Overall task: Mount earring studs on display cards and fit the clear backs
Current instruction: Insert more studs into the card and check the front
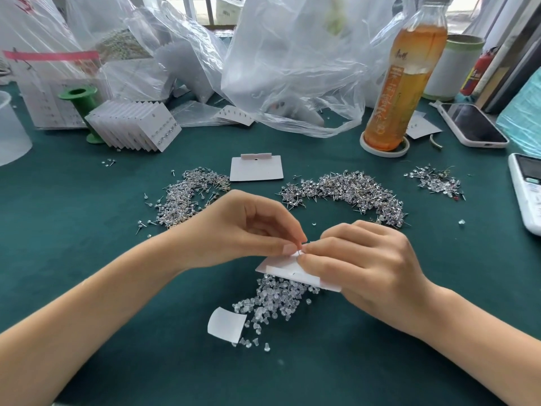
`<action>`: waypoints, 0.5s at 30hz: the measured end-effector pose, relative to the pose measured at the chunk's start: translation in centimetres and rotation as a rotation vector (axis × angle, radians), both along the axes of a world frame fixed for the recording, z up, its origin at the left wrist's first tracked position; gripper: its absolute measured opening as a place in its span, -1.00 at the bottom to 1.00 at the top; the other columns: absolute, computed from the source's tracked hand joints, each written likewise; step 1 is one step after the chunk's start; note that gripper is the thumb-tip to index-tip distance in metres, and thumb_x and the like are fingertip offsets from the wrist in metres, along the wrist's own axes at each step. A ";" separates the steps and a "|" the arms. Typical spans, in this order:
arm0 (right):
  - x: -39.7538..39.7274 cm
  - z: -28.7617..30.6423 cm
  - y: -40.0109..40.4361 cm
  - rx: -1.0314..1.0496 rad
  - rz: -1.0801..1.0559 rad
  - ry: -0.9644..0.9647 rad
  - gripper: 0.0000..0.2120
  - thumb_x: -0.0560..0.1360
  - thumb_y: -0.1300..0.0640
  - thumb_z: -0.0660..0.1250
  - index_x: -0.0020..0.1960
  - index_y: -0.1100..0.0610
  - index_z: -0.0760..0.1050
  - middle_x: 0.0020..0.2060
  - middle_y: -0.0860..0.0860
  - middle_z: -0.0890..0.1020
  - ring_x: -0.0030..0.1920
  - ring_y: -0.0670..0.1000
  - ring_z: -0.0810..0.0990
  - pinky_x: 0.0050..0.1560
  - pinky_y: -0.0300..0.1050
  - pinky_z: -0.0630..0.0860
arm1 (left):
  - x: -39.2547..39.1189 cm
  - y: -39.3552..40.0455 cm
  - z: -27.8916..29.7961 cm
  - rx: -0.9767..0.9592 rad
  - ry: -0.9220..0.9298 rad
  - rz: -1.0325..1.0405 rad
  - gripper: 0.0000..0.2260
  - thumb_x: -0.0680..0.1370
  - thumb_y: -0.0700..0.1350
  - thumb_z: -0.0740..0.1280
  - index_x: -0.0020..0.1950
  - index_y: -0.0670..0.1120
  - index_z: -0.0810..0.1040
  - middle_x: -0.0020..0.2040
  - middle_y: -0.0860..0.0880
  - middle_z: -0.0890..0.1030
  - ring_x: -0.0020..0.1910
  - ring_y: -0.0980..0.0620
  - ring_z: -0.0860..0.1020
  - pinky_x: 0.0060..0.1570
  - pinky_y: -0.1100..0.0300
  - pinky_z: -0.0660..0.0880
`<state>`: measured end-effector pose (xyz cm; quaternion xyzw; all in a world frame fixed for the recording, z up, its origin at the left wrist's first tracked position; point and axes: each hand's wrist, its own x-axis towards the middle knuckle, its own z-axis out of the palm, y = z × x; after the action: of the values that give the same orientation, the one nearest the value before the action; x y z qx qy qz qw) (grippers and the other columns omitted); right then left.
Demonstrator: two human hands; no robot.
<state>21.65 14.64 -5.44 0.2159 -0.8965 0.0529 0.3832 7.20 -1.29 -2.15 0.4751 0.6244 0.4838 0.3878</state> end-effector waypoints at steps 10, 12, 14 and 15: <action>-0.1 0.0 -0.1 -0.007 -0.002 -0.030 -0.80 0.49 0.35 0.30 -0.22 0.19 0.65 -0.28 0.02 0.67 -0.30 0.09 0.60 -0.40 -0.08 0.50 | 0.2 0.1 0.2 0.022 0.146 0.019 -0.86 0.38 -0.22 0.45 -0.07 -0.13 0.62 -0.14 -0.08 0.69 -0.15 0.01 0.65 -0.03 0.21 0.57; 0.0 0.0 -0.1 -0.012 -0.002 -0.031 -0.79 0.50 0.34 0.29 -0.21 0.19 0.65 -0.28 0.02 0.67 -0.31 0.10 0.60 -0.41 -0.08 0.50 | 0.2 0.1 0.2 0.029 0.159 0.016 -0.86 0.39 -0.22 0.44 -0.07 -0.14 0.62 -0.15 -0.08 0.69 -0.15 0.02 0.65 -0.04 0.22 0.56; 0.0 0.0 -0.2 -0.023 0.001 -0.034 -0.76 0.54 0.32 0.25 -0.20 0.19 0.65 -0.28 0.02 0.66 -0.31 0.10 0.60 -0.40 -0.08 0.50 | 0.3 0.1 0.3 0.031 0.173 0.013 -0.87 0.40 -0.23 0.44 -0.07 -0.16 0.62 -0.15 -0.06 0.69 -0.16 0.03 0.65 -0.06 0.24 0.56; -0.1 0.0 -0.2 -0.029 0.002 -0.035 -0.74 0.56 0.31 0.23 -0.20 0.19 0.65 -0.29 0.02 0.66 -0.31 0.10 0.60 -0.40 -0.08 0.50 | 0.3 0.1 0.3 0.033 0.181 0.012 -0.87 0.40 -0.24 0.44 -0.07 -0.16 0.62 -0.15 -0.05 0.69 -0.17 0.03 0.64 -0.06 0.25 0.55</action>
<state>21.60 14.44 -5.41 0.2103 -0.9019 0.0702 0.3706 7.49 -1.22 -1.86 0.5194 0.6516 0.4513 0.3193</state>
